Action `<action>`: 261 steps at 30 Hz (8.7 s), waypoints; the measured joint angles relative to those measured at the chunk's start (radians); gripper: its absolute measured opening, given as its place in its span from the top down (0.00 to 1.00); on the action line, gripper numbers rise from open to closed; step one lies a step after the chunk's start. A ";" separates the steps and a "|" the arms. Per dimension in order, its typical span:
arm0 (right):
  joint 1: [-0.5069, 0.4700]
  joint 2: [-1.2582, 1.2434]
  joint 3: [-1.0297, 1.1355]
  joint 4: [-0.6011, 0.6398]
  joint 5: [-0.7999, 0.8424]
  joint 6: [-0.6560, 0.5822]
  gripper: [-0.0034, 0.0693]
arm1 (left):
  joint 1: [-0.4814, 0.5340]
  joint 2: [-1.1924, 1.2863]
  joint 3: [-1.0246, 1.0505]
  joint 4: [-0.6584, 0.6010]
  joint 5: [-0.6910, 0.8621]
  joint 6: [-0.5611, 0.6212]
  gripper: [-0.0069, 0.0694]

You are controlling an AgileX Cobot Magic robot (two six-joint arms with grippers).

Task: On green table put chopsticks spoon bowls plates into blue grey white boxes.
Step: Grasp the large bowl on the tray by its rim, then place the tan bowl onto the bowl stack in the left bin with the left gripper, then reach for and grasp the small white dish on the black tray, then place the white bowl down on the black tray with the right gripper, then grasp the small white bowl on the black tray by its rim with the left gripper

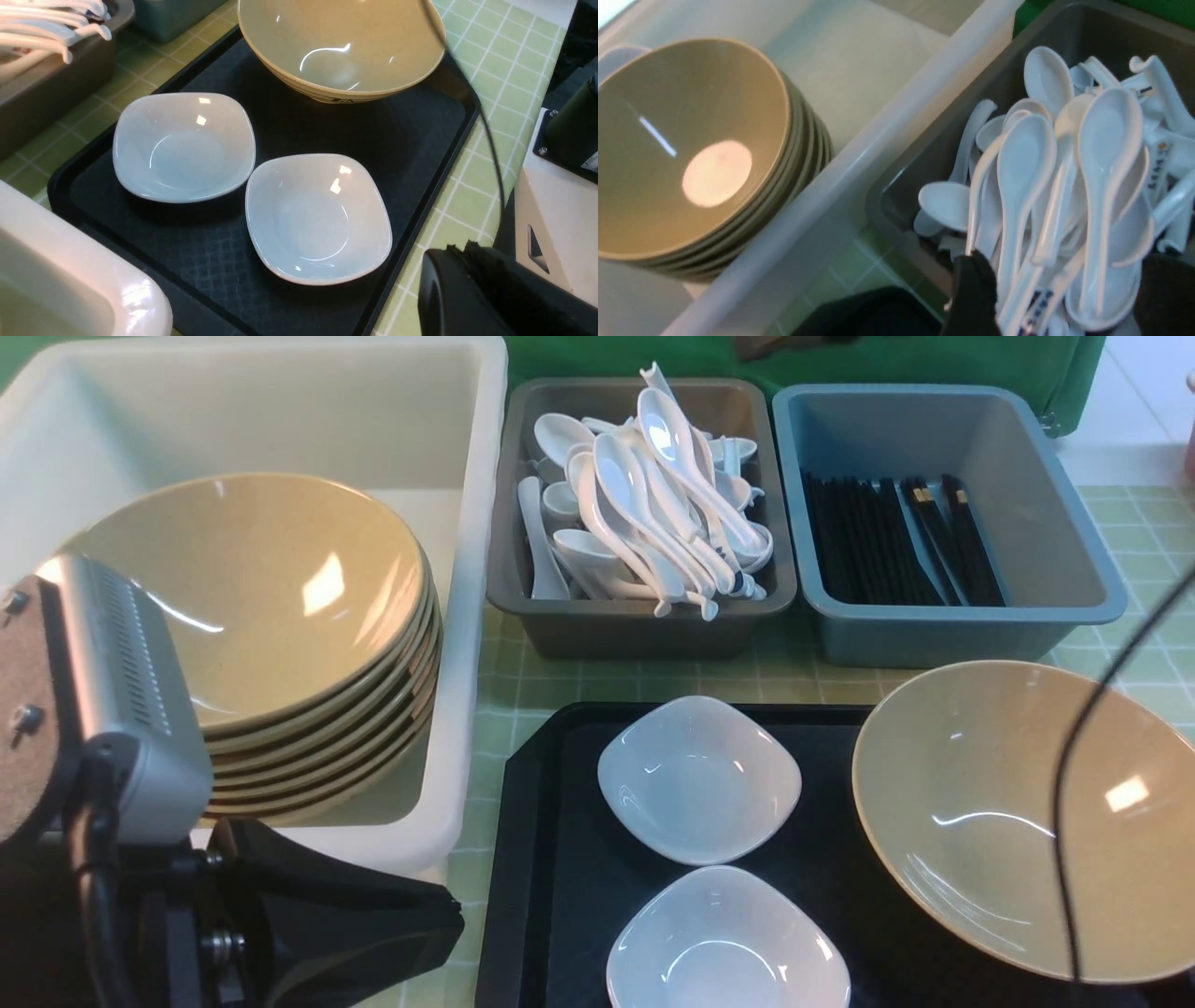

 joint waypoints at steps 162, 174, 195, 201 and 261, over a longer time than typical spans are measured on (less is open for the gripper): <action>0.089 0.076 0.738 -0.011 -0.334 0.117 0.43 | 0.169 0.242 -0.130 0.021 0.184 -0.197 0.37; 0.081 0.155 0.737 0.007 -0.353 0.103 0.49 | 0.169 0.242 -0.130 0.020 0.144 -0.197 0.37; -0.273 -0.259 1.010 0.066 -0.201 -0.018 0.88 | 0.169 0.242 -0.130 0.023 0.151 -0.228 0.37; -0.281 -0.322 1.236 0.068 -0.296 -0.018 0.88 | 0.169 0.242 -0.130 0.023 0.151 -0.227 0.37; -0.095 -1.123 1.205 -0.181 0.017 0.052 0.27 | -0.219 1.694 -1.329 -0.006 0.372 -0.070 0.86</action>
